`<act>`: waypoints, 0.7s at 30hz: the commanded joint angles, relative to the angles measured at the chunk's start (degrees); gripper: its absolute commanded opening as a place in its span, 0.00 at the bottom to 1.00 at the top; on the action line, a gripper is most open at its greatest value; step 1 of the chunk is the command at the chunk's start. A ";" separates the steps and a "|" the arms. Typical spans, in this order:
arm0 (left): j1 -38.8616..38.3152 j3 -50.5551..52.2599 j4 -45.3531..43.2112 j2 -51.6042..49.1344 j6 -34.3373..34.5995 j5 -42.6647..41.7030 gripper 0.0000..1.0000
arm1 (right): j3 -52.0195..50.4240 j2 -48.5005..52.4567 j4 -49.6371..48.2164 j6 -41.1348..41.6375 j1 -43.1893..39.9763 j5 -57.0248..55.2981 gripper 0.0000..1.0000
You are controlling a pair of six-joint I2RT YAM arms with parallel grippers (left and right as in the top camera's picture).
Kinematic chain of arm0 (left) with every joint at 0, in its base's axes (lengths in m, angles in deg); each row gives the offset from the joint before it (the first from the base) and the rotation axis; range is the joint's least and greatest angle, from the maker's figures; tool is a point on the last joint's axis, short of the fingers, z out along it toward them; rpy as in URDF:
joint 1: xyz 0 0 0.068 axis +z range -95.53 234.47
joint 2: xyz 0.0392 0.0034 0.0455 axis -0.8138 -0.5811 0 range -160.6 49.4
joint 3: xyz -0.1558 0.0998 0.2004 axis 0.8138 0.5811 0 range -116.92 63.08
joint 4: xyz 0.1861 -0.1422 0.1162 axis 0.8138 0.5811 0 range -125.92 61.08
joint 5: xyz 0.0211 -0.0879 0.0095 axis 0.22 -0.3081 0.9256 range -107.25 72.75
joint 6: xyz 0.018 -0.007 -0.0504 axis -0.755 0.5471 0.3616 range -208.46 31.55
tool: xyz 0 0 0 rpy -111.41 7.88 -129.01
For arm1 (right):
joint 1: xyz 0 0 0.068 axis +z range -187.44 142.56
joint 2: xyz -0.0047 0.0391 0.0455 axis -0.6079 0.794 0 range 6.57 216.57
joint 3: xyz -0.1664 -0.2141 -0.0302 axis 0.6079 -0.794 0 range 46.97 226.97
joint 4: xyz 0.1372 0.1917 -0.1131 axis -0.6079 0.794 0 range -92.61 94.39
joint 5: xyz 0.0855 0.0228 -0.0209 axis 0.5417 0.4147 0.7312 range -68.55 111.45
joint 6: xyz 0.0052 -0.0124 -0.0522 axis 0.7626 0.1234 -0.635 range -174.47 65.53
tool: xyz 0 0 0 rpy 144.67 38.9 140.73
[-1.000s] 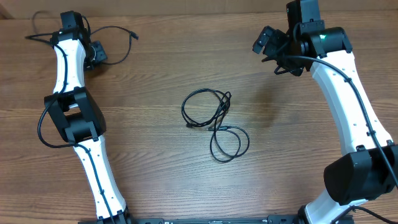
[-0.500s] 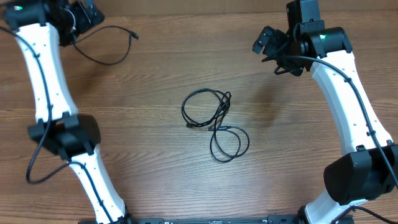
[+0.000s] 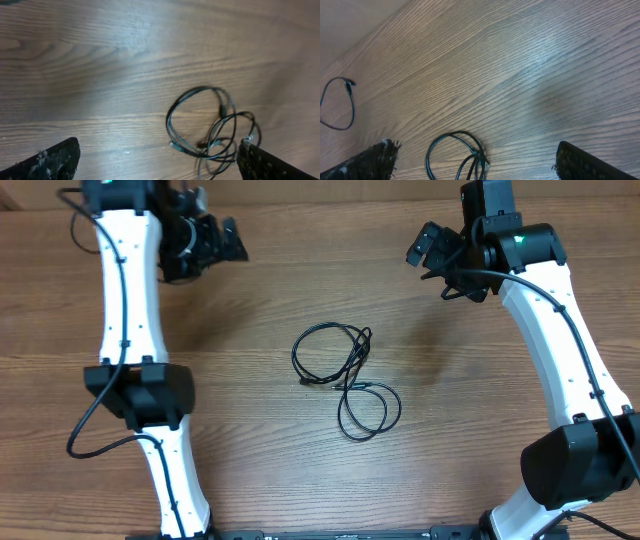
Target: Untangle cables
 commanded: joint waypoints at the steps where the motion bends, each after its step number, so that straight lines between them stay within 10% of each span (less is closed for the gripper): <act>1: -2.78 1.97 -0.20 0.00 -1.90 3.56 1.00 | 0.55 -2.34 -0.26 -0.44 -0.15 -0.61 1.00; 21: -14.29 11.37 -4.04 -0.20 1.11 5.73 1.00 | 0.55 -2.49 10.23 7.13 -13.22 -2.10 1.00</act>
